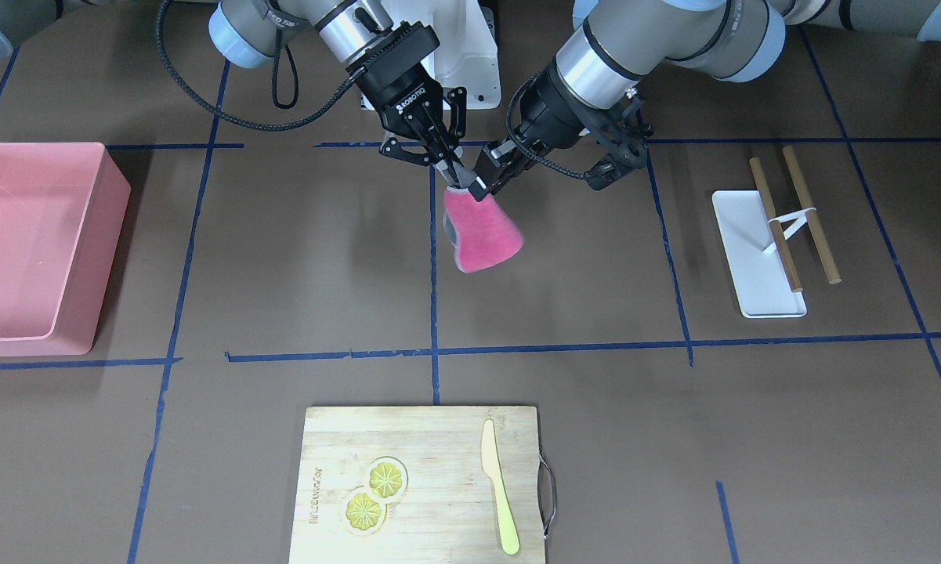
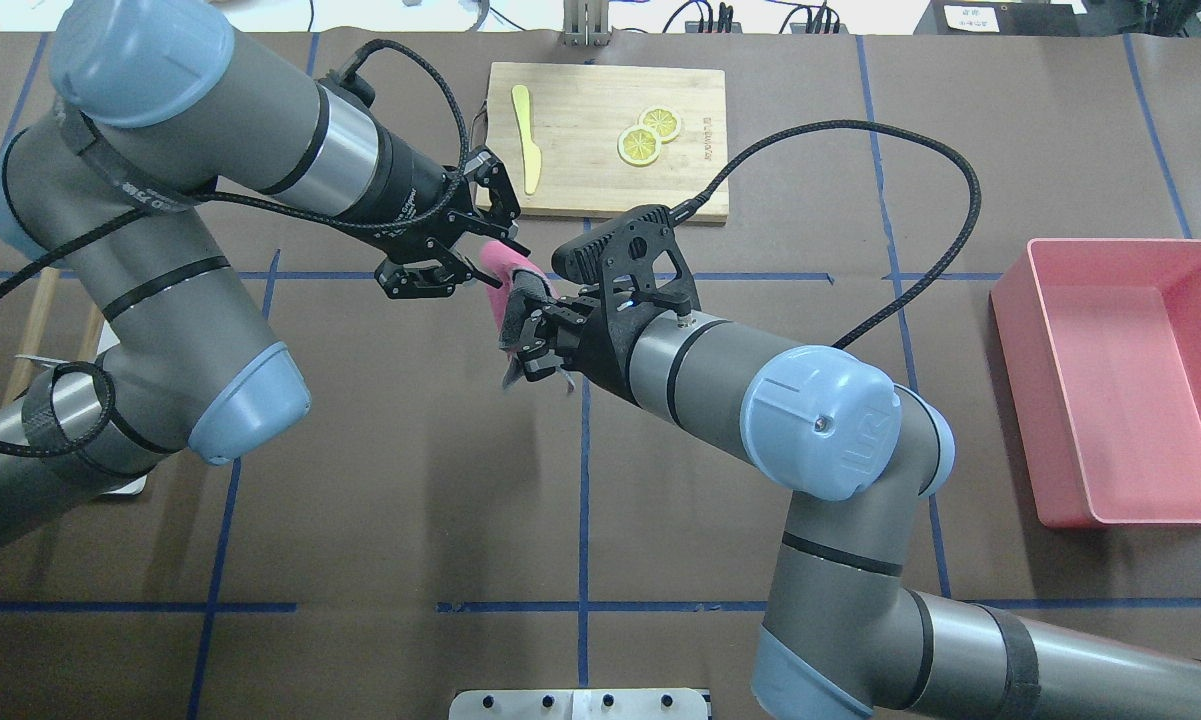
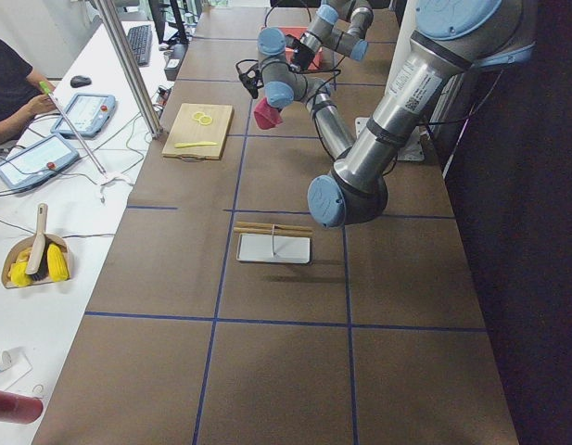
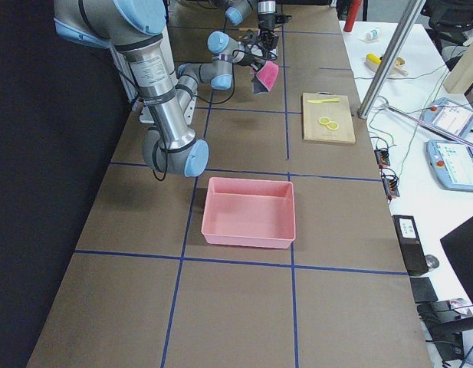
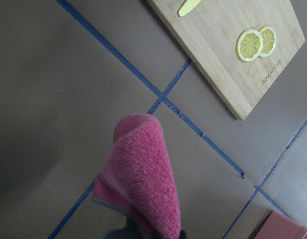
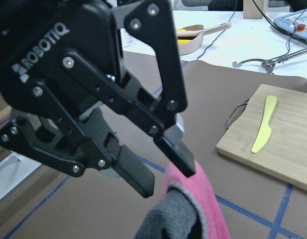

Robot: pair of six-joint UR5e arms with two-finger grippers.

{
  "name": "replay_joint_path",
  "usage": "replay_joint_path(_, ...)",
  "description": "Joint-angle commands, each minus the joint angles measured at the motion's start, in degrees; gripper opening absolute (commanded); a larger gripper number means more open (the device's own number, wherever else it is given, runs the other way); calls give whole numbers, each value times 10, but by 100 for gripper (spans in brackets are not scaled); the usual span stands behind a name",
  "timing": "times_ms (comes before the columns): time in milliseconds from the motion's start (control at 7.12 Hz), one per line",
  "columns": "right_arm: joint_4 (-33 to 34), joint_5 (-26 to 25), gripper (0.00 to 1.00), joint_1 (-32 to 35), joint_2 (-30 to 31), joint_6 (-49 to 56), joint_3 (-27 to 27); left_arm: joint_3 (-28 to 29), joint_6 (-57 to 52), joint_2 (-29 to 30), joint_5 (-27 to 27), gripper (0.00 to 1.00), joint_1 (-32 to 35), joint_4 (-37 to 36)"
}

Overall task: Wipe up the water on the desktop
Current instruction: 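Lower the cloth near the pink bin with the right gripper while the left arm withdraws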

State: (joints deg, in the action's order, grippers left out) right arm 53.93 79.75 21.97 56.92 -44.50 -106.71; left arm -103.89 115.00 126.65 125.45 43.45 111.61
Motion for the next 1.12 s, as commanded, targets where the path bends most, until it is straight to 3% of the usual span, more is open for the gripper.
replay_joint_path(0,6,3,0,1,5,0,-16,-1,-1,-2,2,100,15,-6)
replay_joint_path(140,13,4,0,3,8,0,-29,-2,-1,-6,11,100,36,-8)
replay_joint_path(281,73,5,0,4,14,0,-66,-2,-4,-24,63,100,78,-10)
replay_joint_path(561,217,38,0,8,20,-8,-144,-12,-149,-63,148,100,178,-43)
replay_joint_path(842,403,74,1,3,19,-160,-197,-59,-283,-119,149,100,216,-88)
replay_joint_path(982,415,75,0,4,25,-174,-198,-81,-329,-138,148,100,236,-111)
